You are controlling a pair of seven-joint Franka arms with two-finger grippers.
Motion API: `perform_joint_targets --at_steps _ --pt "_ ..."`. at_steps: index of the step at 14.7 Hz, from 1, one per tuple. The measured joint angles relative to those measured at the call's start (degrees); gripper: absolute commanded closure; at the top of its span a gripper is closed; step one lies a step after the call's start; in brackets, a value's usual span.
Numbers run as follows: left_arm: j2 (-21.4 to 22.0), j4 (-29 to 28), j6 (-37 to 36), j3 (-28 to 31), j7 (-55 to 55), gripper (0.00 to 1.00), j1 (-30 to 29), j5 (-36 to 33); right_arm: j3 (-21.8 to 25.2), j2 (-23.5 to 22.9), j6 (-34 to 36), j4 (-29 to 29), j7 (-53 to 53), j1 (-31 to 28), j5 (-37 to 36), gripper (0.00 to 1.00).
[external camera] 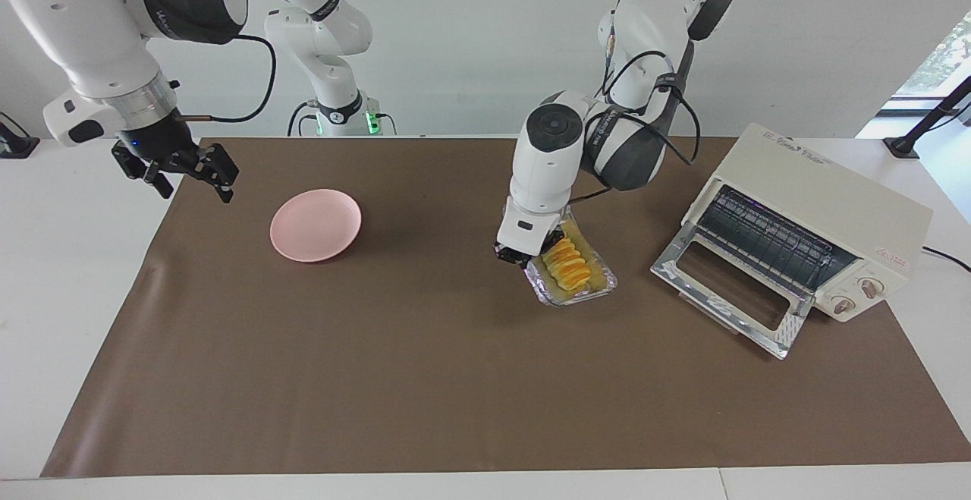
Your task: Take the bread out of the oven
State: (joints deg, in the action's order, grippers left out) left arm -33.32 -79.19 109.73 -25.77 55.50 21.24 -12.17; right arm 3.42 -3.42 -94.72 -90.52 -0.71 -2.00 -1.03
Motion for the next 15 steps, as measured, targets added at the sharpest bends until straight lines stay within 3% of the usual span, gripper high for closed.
perform_joint_targets --at_steps 12,13,15 --pt "-1.77 -5.81 5.67 -0.09 -2.36 1.00 4.65 -0.04 -0.11 0.82 -1.35 -1.92 0.00 0.07 1.71 0.00" --pt "-1.77 -6.38 6.40 -0.08 -2.36 0.63 4.65 -0.04 -0.11 0.82 -1.56 -2.08 0.00 0.07 1.71 0.00" --pt "-1.76 -6.74 7.44 -0.03 -2.43 0.16 4.64 -0.04 -0.11 0.83 -1.98 -2.46 0.00 0.07 1.72 0.00"
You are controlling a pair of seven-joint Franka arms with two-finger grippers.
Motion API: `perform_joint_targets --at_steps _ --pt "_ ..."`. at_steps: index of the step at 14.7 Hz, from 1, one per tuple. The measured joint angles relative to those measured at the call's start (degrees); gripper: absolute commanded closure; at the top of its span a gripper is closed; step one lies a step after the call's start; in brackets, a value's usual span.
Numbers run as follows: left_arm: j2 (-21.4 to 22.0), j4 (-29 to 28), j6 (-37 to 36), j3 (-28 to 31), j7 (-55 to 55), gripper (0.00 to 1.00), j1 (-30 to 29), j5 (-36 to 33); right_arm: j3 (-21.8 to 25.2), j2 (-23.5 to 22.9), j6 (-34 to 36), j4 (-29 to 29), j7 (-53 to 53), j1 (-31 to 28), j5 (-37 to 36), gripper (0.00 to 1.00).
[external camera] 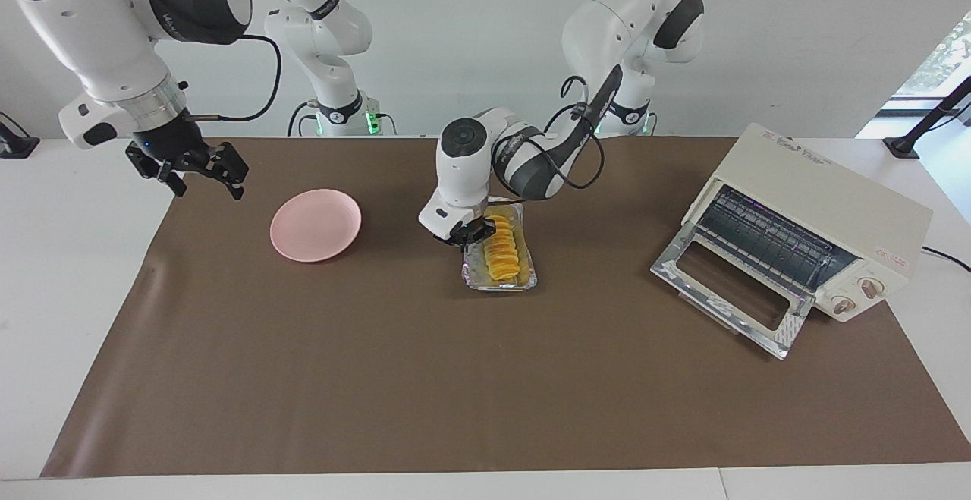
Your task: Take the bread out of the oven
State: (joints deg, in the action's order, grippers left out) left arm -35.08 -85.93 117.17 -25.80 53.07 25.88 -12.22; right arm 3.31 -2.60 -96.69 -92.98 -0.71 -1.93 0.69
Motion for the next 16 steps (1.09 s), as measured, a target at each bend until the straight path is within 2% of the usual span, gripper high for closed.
perform_joint_targets --at_steps 1,4,10,13,16 --pt "0.01 0.00 0.30 0.00 -0.03 0.00 0.00 0.00 0.00 0.00 -0.06 -0.09 0.00 0.00 0.00 0.00" --pt "0.06 0.34 0.68 0.09 -0.05 0.00 -0.05 0.00 0.01 0.03 -0.10 -0.14 1.10 0.00 0.00 0.00" --pt "1.09 6.01 -3.70 0.59 0.03 0.00 -3.82 2.87 -2.45 -0.08 -3.79 -0.21 1.78 0.79 0.28 0.00" --pt "6.51 7.44 -9.90 0.63 -0.23 0.00 -10.40 5.97 -4.89 -1.56 -5.01 -0.25 1.42 2.85 0.50 0.00" --pt "12.15 7.47 -16.71 0.70 -0.72 0.00 -17.01 6.58 -5.41 -5.54 -7.28 -0.41 0.03 8.16 0.51 0.00"
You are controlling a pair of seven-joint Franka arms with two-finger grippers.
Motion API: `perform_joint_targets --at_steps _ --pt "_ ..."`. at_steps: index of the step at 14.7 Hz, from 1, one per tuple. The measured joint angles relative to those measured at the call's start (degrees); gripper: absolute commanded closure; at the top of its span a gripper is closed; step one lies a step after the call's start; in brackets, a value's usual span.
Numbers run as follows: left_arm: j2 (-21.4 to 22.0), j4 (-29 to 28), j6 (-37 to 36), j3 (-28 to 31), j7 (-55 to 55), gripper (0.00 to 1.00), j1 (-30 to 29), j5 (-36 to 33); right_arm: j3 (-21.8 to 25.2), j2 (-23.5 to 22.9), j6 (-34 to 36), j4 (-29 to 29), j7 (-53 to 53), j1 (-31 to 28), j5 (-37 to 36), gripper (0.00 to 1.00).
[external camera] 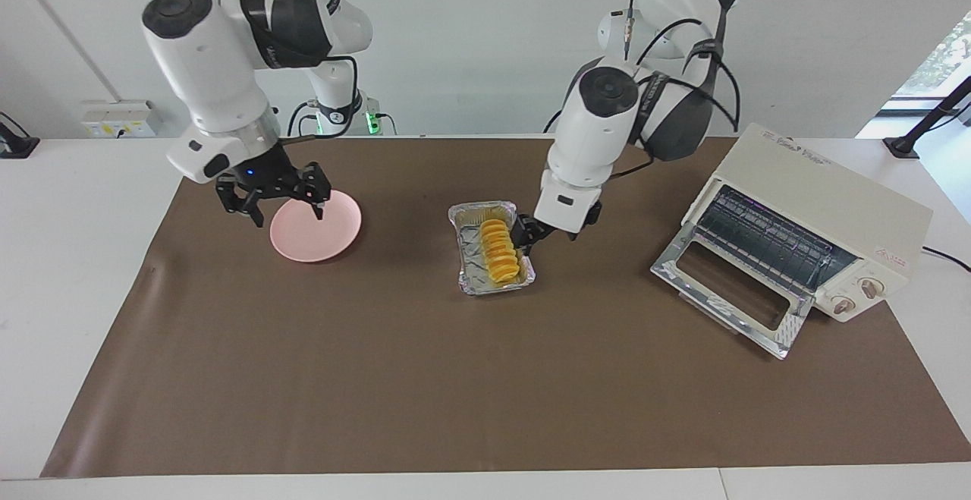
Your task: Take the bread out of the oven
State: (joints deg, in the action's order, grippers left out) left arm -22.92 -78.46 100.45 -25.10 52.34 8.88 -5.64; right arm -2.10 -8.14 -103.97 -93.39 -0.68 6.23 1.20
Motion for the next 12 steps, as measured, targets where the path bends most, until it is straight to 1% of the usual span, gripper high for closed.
perform_joint_targets --at_steps 2,4,6,9,10,11,12 --pt "2.41 -0.02 -2.66 0.01 -1.78 0.00 -4.10 0.04 -0.12 -2.97 -1.27 -0.02 -1.85 2.76 0.03 0.00" --pt "4.51 -0.01 -5.72 0.05 -5.25 0.00 -8.40 0.10 -0.18 -5.26 -2.91 -0.01 -5.94 6.16 0.04 0.00" --pt "6.87 -0.02 -10.66 0.09 -13.27 0.00 -14.03 0.33 -0.23 -6.78 -4.83 0.01 -12.31 9.93 1.12 0.00" --pt "9.72 -1.07 -14.71 0.32 -26.46 0.00 -21.54 0.77 -0.23 -9.27 -6.13 1.03 -14.11 14.12 2.42 0.00" --pt "11.03 -2.28 -15.62 0.83 -30.71 0.00 -23.18 0.84 -0.23 -10.99 -6.71 2.24 -15.05 15.48 2.42 0.00" --pt "12.43 -3.84 -16.45 2.47 -34.09 0.00 -23.37 0.98 -0.22 -12.77 -7.56 3.24 -16.03 16.46 2.42 0.00" --pt "13.76 -5.41 -17.19 5.09 -36.10 0.00 -22.09 1.20 -0.21 -14.20 -8.49 3.69 -16.49 16.91 2.42 0.00"
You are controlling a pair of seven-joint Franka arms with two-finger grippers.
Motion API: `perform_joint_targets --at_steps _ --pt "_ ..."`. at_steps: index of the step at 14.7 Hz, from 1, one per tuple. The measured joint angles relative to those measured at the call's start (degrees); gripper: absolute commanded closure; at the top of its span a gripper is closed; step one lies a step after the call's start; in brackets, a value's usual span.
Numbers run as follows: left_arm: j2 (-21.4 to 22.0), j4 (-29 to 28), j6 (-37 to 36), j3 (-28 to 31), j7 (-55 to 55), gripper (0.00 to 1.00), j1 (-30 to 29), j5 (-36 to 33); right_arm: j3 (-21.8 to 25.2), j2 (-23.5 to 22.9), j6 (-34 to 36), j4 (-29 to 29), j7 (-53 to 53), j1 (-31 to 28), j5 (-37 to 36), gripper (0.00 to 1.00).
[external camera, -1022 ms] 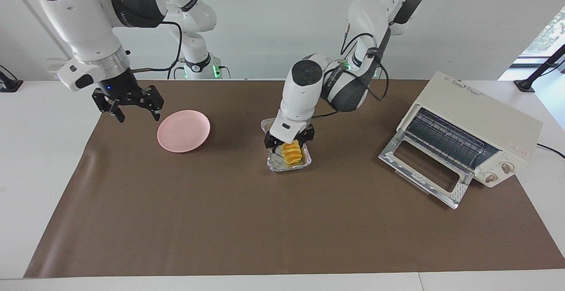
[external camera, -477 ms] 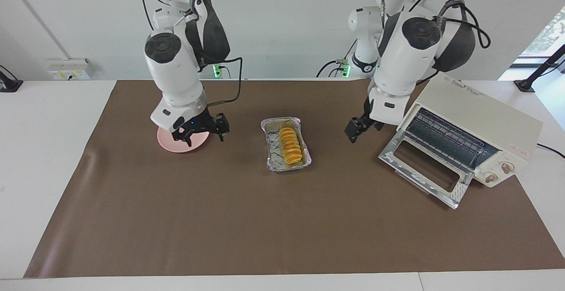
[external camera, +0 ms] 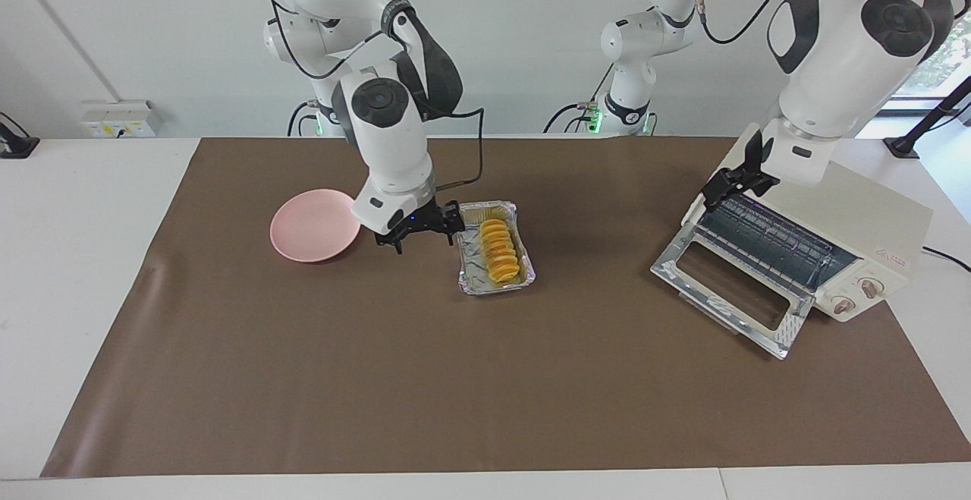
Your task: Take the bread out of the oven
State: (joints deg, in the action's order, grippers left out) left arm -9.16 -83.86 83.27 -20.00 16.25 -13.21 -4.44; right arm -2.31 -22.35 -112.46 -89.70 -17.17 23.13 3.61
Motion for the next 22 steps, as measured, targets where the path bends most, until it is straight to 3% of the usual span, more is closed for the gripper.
perform_joint_targets --at_steps 3,8,12,16,20,21,22 --pt "3.61 -3.03 -1.29 14.67 -3.04 0.00 11.36 2.93 0.10 -2.87 -2.38 -0.66 -0.15 0.08 0.00 0.00" --pt "5.01 -3.95 -3.53 15.65 -8.88 0.00 11.56 3.60 0.09 -2.86 -2.76 -3.40 -3.43 0.25 0.00 0.00" --pt "8.64 -7.75 -3.31 15.65 -9.14 0.00 12.02 3.65 0.05 -2.11 -2.31 -5.58 -4.84 2.34 0.00 0.00" --pt "10.83 -12.26 0.15 15.87 -9.14 0.00 12.27 4.59 0.10 -0.74 -6.62 -10.24 -5.96 3.00 0.00 0.01" --pt "10.84 -12.88 4.43 16.38 -9.14 0.00 12.26 4.80 0.06 0.12 -10.48 -14.28 -6.61 3.70 0.02 0.05" --pt "10.84 -12.88 4.55 16.38 -9.14 0.00 12.27 4.82 0.05 0.14 -11.12 -14.58 -7.20 4.07 0.02 0.11" --pt "10.84 -12.89 4.57 16.31 -9.14 0.00 12.28 4.84 0.05 0.15 -11.91 -14.99 -7.55 4.29 0.03 0.36"
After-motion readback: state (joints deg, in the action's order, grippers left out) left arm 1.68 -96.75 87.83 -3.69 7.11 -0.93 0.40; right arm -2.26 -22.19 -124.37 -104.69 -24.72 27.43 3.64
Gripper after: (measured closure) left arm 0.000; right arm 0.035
